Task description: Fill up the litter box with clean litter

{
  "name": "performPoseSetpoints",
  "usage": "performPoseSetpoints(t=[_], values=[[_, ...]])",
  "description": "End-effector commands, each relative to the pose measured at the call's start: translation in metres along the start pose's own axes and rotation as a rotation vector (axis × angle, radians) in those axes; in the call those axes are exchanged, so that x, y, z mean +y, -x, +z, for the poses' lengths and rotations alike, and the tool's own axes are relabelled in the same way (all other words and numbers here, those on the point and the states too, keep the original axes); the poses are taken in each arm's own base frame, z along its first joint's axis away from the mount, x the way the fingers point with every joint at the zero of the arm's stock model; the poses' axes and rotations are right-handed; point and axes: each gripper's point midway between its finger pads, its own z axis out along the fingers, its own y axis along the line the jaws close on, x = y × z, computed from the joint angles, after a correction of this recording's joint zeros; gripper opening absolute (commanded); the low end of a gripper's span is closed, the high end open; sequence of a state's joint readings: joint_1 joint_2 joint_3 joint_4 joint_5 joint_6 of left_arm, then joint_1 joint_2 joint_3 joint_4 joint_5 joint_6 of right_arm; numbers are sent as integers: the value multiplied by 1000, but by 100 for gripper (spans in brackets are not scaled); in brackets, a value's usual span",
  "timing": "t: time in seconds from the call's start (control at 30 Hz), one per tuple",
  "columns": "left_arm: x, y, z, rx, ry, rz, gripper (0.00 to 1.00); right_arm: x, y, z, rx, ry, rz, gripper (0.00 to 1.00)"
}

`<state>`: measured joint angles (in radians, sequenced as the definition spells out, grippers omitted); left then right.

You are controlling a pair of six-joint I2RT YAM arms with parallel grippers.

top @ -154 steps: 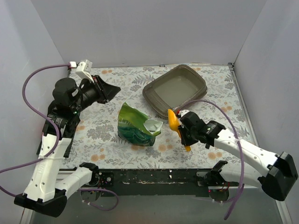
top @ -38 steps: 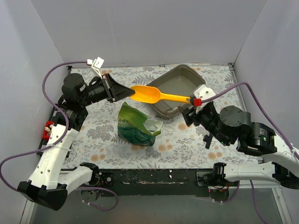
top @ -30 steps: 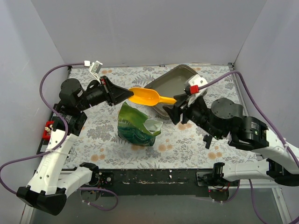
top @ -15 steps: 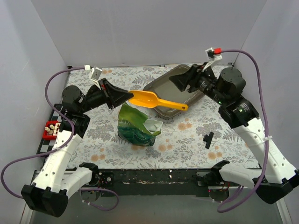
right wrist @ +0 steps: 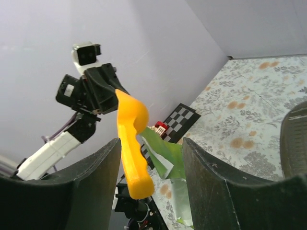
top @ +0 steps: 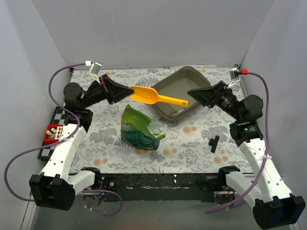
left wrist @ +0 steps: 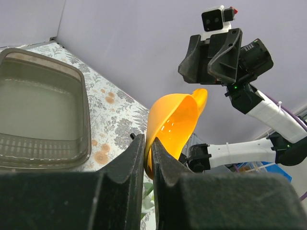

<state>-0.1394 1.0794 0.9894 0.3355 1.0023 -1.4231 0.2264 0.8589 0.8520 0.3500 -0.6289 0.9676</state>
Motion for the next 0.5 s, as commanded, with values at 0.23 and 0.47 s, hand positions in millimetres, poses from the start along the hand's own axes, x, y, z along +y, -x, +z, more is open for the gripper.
performPoseSetpoints(t=[0.23,0.47], values=[[4,0,0,-30,-19,-25,0,29,-2,0,43,139,-7,62],[9,2,4,-40,-30,-61,0,25,-9,7,55,129,1,62]])
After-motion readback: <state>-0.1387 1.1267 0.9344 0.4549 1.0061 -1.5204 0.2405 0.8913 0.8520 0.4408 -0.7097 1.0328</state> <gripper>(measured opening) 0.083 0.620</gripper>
